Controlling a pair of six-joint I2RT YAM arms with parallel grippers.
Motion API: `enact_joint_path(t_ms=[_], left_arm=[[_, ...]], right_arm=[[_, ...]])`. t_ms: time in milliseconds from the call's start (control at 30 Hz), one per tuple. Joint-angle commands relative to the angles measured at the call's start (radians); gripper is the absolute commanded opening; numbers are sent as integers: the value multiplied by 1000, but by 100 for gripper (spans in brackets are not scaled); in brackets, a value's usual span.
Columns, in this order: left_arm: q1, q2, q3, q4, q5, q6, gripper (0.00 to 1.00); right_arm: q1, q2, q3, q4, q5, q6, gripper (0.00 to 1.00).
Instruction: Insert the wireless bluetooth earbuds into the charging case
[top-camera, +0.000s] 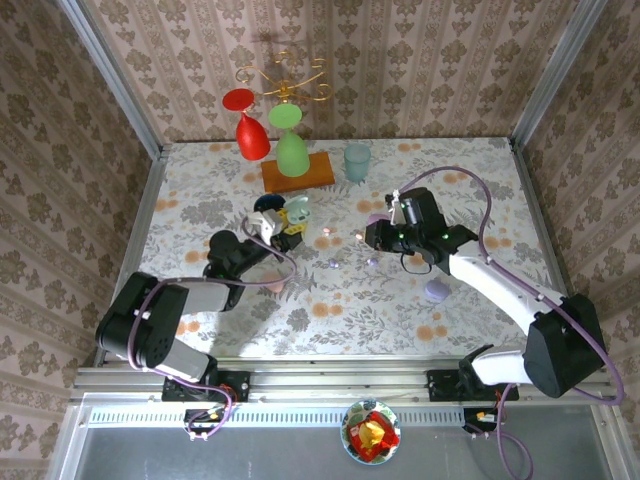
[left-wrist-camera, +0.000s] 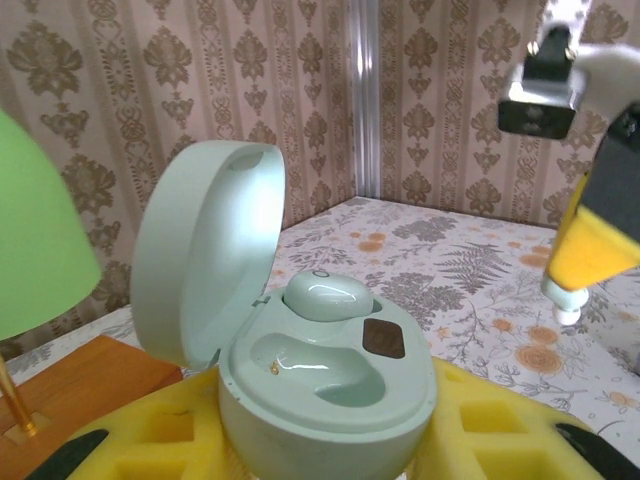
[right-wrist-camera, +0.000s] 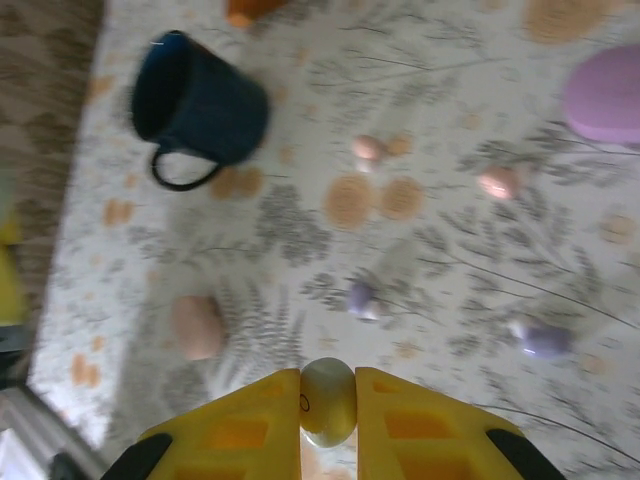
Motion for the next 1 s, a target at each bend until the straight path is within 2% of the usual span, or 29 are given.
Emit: enact_joint_path(t_ms=[0, 200, 567, 967], left_arm=[[-44, 18, 32, 28, 13, 53, 32], [-81, 33, 41, 27, 37, 92, 31], [-119, 64, 60, 27, 62, 121, 31], [-133, 59, 53, 27, 81, 143, 31]], right_arm=[[-2, -19, -31, 132, -170, 56, 19], [34, -21, -4, 221, -259, 75, 18], [127, 28, 94, 232, -254, 25, 18], [143, 105, 169, 194, -216, -2, 18]])
